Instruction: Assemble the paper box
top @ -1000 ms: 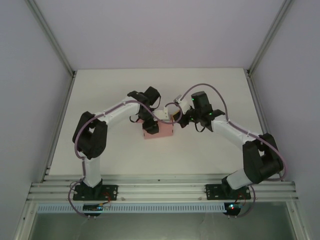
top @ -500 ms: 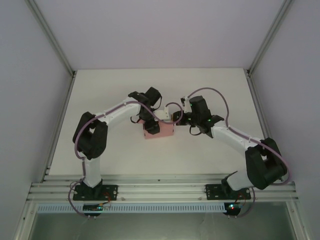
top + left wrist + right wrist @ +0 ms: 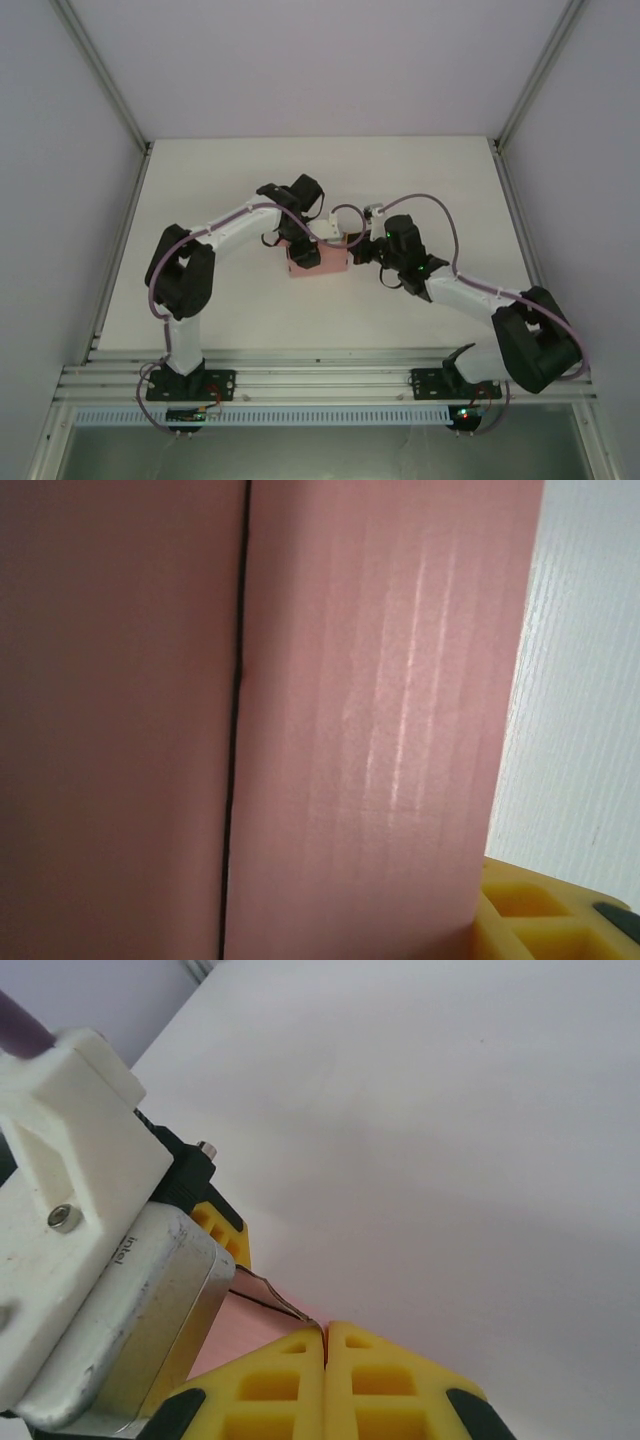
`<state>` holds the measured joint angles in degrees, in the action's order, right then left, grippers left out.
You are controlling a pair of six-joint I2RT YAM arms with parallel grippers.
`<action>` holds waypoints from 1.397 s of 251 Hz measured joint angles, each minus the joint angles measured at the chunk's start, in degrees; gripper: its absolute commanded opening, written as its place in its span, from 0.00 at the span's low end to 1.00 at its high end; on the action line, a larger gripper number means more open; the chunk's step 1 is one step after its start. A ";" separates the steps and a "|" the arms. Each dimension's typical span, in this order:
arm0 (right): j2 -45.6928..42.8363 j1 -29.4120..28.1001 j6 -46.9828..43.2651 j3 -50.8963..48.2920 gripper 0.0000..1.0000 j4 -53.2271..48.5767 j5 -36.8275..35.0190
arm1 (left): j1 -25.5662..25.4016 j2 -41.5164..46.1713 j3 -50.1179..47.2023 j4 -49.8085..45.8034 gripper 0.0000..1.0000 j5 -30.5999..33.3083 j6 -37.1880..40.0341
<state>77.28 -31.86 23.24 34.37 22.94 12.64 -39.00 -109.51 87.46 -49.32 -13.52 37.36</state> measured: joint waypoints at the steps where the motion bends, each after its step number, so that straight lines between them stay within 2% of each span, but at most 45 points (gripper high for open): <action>1: 0.02 0.00 0.04 -0.07 0.00 0.17 -0.07 | 0.00 0.00 0.00 0.02 0.48 0.00 0.00; 56: 1.03 -1.70 3.34 -3.13 0.00 7.56 -4.26 | 0.00 0.02 0.00 0.28 0.49 0.09 -1.51; 109: 0.48 -4.57 2.58 -4.02 0.00 8.35 -10.80 | -0.13 0.26 0.00 0.85 0.54 0.72 -2.45; 125: 0.11 -5.20 2.40 -4.00 0.00 7.72 -12.44 | -0.20 0.42 0.00 1.53 0.65 0.96 -2.64; 138: -0.31 -5.77 2.43 -3.78 0.00 6.88 -13.55 | -0.35 0.70 -0.15 2.34 0.67 1.03 -3.13; 171: -0.96 -8.83 2.14 -1.90 0.00 2.29 -17.88 | -0.94 3.26 -1.40 4.11 0.86 1.29 -3.58; 176: -1.03 -9.22 1.97 -1.64 0.00 1.73 -18.34 | -1.05 3.93 -1.64 4.37 0.93 1.31 -3.32; 187: -1.18 -10.03 1.84 -1.14 0.00 0.44 -19.41 | -1.16 5.25 -2.14 4.79 1.00 1.31 -3.85; 224: -1.38 -11.28 1.77 -0.44 0.00 -1.64 -22.21 | -1.25 10.88 -4.79 6.10 1.00 2.93 -4.87; 264: -0.94 -11.47 1.79 0.09 0.00 -2.03 -23.41 | -0.13 18.05 -10.19 7.78 1.00 8.37 -9.38; 315: 0.24 -11.47 1.79 1.25 0.00 -2.16 -23.37 | 5.40 27.80 -20.06 10.10 0.97 13.20 -15.89; 350: 1.18 -11.54 1.95 2.51 0.00 -3.06 -23.37 | 9.64 30.84 -22.38 12.24 0.87 13.03 -18.60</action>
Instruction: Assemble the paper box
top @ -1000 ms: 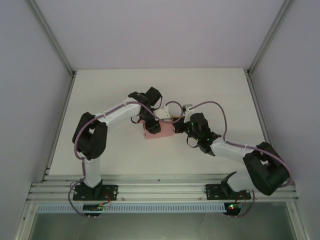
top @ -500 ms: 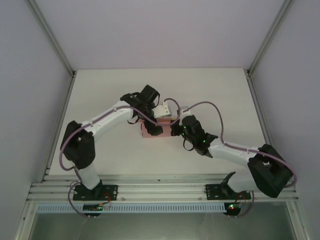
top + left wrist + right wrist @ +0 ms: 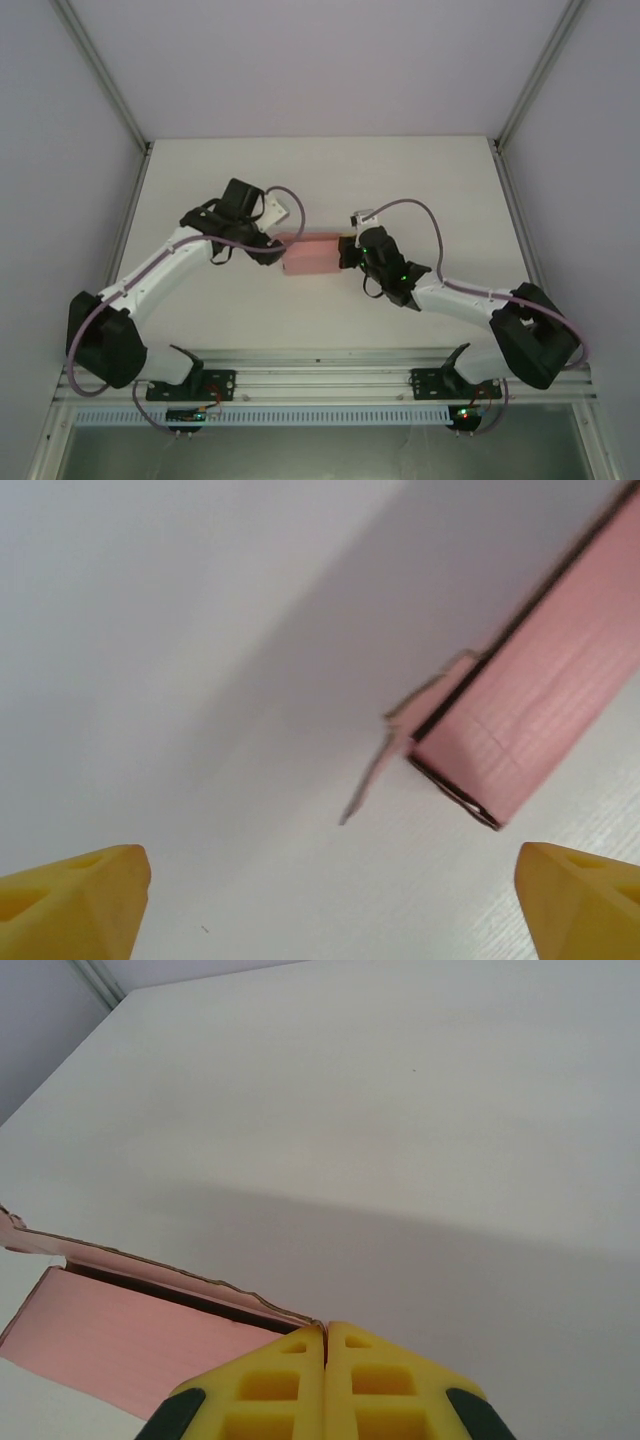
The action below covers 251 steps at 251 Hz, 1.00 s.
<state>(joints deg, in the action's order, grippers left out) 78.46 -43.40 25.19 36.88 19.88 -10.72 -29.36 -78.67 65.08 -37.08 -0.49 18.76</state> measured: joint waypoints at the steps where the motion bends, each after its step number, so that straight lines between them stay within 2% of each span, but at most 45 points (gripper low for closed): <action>1: 0.02 0.00 0.04 0.02 0.00 -0.02 0.00 | 0.09 0.02 0.00 0.07 0.86 -0.04 -0.09; 62: 0.94 -0.33 0.94 2.27 0.00 -2.91 1.01 | 3.32 -3.13 0.13 1.77 0.63 -4.17 -0.35; 87: 0.90 -0.42 0.96 2.56 0.00 -3.61 1.07 | 4.44 -4.94 0.68 1.40 0.50 -6.82 -0.07; 112: 0.72 -0.42 0.96 2.67 0.00 -4.09 1.07 | 5.01 -5.11 1.11 1.07 0.43 -9.09 0.13; 164: 0.72 -0.59 0.92 3.45 0.00 -5.55 0.98 | 3.89 -5.03 2.27 1.09 0.38 -12.13 0.17; 199: 0.72 -0.70 0.92 3.56 0.00 -5.97 0.96 | 2.67 -5.01 2.27 1.09 0.31 -11.74 0.11; 221: 0.72 -0.70 0.92 3.56 0.00 -6.03 0.96 | 2.56 -5.01 2.27 1.03 0.22 -11.26 -0.33; 251: 0.72 -0.70 0.90 3.56 0.00 -6.05 0.98 | 2.40 -5.01 2.27 0.87 0.21 -10.12 -0.44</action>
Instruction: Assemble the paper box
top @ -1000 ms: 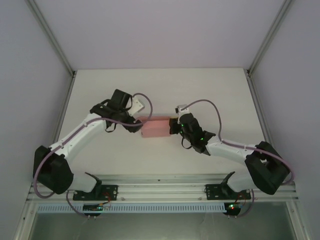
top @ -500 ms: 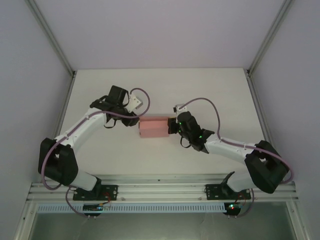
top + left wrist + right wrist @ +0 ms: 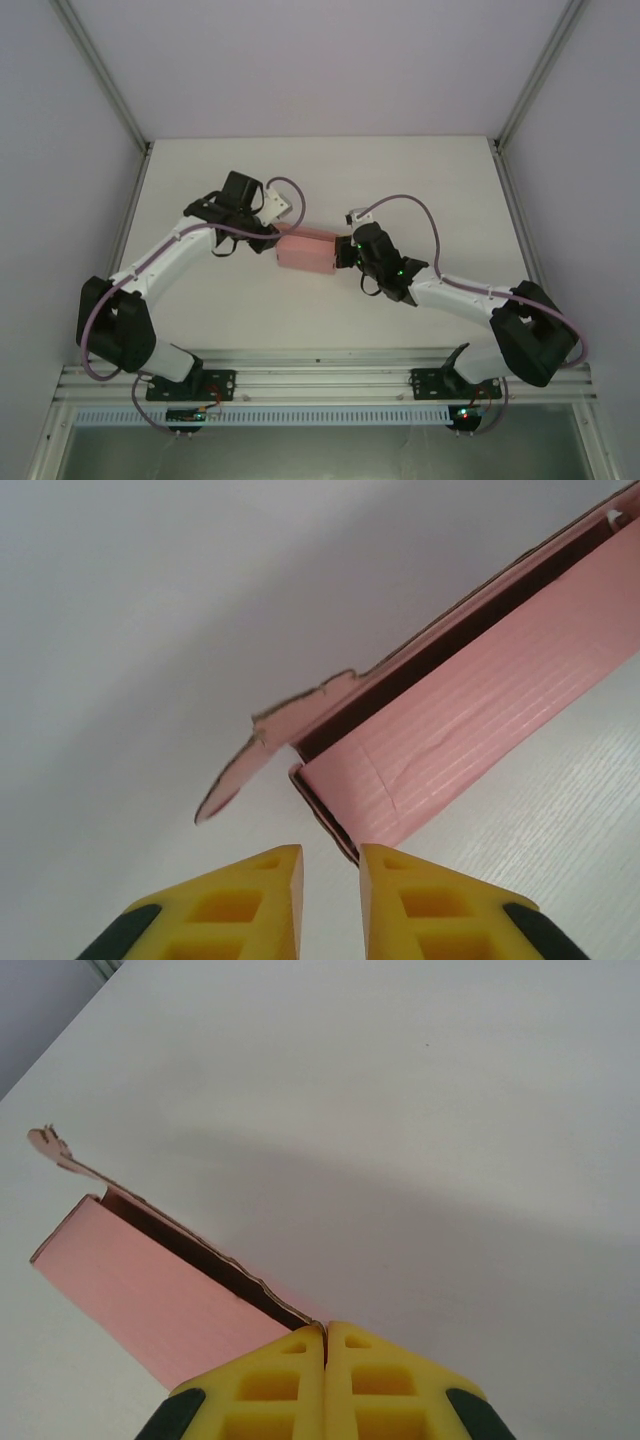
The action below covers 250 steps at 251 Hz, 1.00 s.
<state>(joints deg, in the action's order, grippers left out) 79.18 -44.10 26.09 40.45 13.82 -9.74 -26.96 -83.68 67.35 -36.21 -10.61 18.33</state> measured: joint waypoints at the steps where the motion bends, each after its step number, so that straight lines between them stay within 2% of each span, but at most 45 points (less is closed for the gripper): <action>1: 0.00 0.00 0.00 0.00 0.00 0.00 0.00 | -0.02 0.00 0.00 0.00 0.21 0.04 0.00; 15: 0.00 0.00 0.00 0.02 0.00 -0.11 0.04 | -0.57 0.00 0.00 0.00 0.23 0.92 0.00; 24: 0.00 0.00 0.00 0.07 0.00 -0.26 0.04 | -0.94 0.00 0.00 0.02 0.40 1.53 -0.02; 27: 0.00 0.00 -0.02 0.13 0.00 -0.37 0.07 | -0.96 0.00 0.00 0.02 0.43 1.66 0.28; 43: 0.00 -0.02 -0.17 0.33 0.00 -0.79 0.09 | -1.36 0.00 0.07 -0.02 0.49 2.84 -0.13; 63: 0.00 -0.09 -0.20 0.37 0.00 -0.92 0.09 | -1.44 -0.02 0.50 -0.68 0.51 3.37 -0.35; 83: 0.00 -0.09 -0.20 0.59 0.00 -1.20 0.07 | -1.44 0.00 0.00 0.15 0.57 4.28 -1.66; 112: 0.00 -0.09 -0.20 0.87 0.00 -1.77 0.09 | -1.01 0.00 -4.22 3.58 0.57 4.33 -6.08; 173: 0.02 -0.09 -0.44 1.44 0.00 -2.78 0.11 | -0.59 -0.87 -9.07 10.99 0.50 -3.37 -15.87; 208: 0.26 -0.09 -0.63 1.81 0.00 -3.30 0.07 | -0.42 -0.87 -9.81 14.08 0.44 -5.07 -18.43; 250: 0.83 -0.04 -0.66 2.62 0.00 -4.07 0.02 | -0.42 -1.20 -10.47 15.67 0.44 -4.98 -19.56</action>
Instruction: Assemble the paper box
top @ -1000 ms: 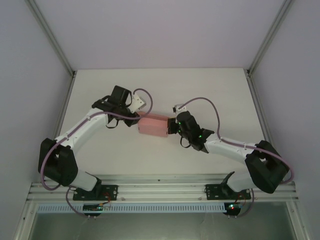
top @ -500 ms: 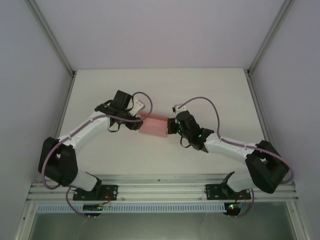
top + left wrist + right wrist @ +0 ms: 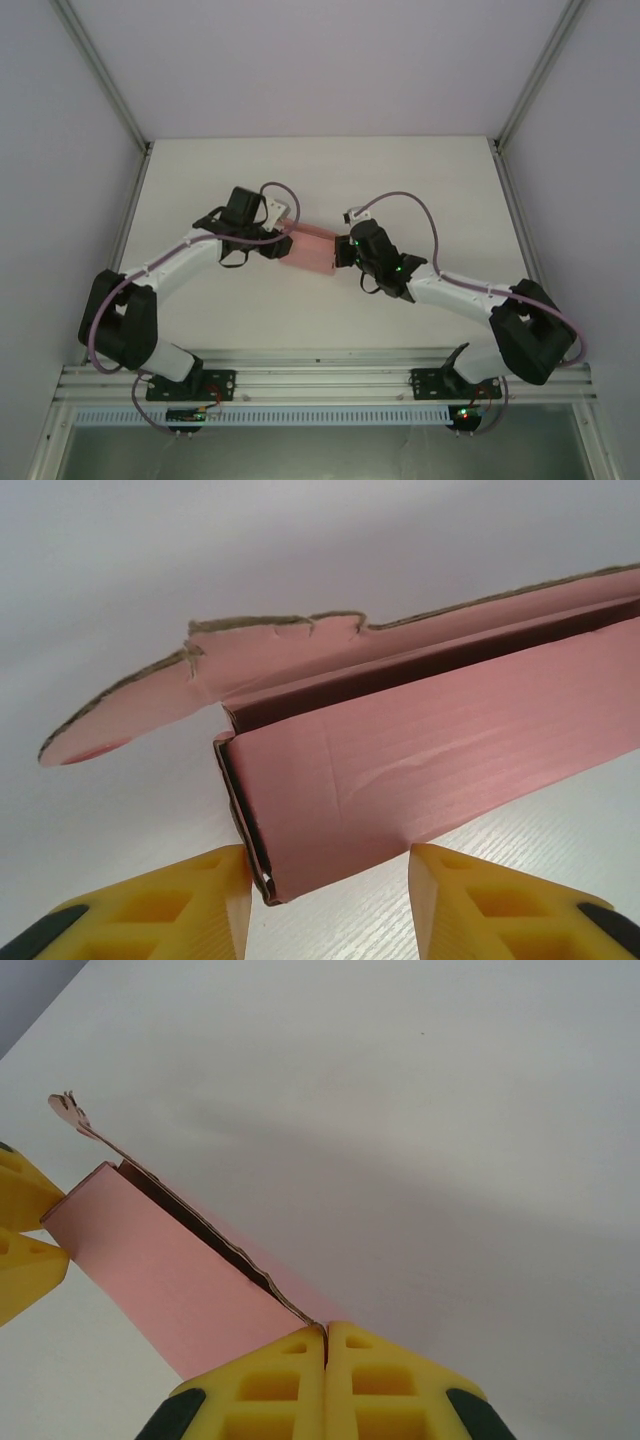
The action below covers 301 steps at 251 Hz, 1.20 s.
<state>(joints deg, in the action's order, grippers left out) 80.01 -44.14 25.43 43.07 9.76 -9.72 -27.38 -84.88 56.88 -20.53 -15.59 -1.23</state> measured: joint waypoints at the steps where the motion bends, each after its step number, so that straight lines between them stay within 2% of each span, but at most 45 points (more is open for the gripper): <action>1: 0.00 0.00 0.00 0.00 0.00 -0.02 0.00 | 0.00 -0.04 0.00 0.07 0.44 0.04 0.00; 69: 0.20 0.00 0.07 0.61 0.00 -1.57 -0.04 | 0.04 -1.81 1.16 1.31 0.38 0.15 -1.11; 120: 1.33 0.59 1.60 3.91 0.00 -6.75 -0.59 | -0.31 -1.38 -0.83 5.20 0.35 -0.04 -3.02; 195: 1.36 2.51 6.10 7.82 0.00 -15.28 0.11 | -4.55 2.67 -6.10 8.76 0.34 2.86 -5.77; 301: -0.24 6.80 10.10 8.96 0.00 -18.80 8.76 | -9.18 7.45 -12.07 9.29 0.34 3.48 -7.69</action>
<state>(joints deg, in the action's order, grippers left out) 79.77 -37.34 35.53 52.03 -9.04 -0.95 -36.56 -77.43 44.82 -11.25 -12.12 -8.93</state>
